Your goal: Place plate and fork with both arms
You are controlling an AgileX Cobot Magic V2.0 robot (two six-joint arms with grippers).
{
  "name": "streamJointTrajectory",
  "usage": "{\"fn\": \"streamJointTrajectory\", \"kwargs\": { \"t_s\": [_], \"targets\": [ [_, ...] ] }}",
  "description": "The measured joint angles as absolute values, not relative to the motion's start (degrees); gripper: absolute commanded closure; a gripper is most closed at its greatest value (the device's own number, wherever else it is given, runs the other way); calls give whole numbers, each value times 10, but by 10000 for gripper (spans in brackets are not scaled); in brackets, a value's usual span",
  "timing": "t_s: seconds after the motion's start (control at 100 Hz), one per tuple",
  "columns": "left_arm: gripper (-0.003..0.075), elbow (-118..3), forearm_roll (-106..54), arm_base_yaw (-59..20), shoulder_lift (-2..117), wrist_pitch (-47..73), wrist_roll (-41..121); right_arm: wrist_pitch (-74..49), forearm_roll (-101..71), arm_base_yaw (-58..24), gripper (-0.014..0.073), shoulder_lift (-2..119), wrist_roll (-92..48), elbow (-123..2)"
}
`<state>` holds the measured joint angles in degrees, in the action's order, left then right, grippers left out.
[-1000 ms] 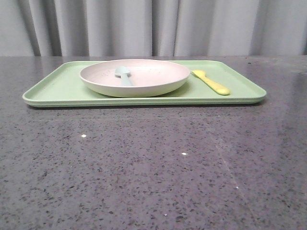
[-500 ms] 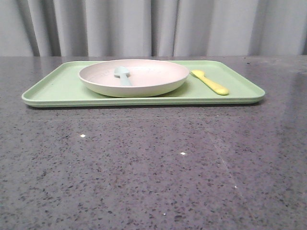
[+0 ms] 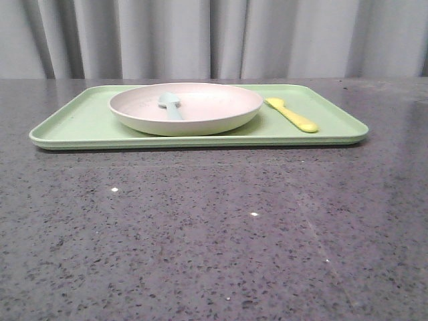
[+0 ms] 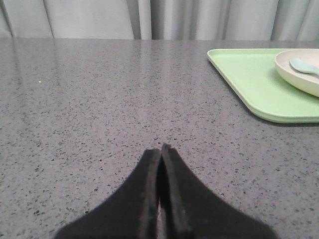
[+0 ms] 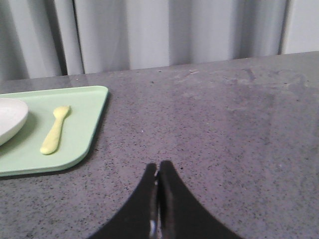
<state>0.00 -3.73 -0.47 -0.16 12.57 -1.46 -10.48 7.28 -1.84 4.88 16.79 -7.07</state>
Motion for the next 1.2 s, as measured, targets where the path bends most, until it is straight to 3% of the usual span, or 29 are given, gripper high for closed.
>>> {"fn": "streamJointTrajectory", "kwargs": {
  "t_s": [0.34,1.2],
  "targets": [
    [741,0,-37,-5,-2,126,-15,-47,68,-10,661,-5,167,14],
    [741,0,-37,-5,-2,126,-15,-37,65,-10,661,-6,167,16]
  ]
}}
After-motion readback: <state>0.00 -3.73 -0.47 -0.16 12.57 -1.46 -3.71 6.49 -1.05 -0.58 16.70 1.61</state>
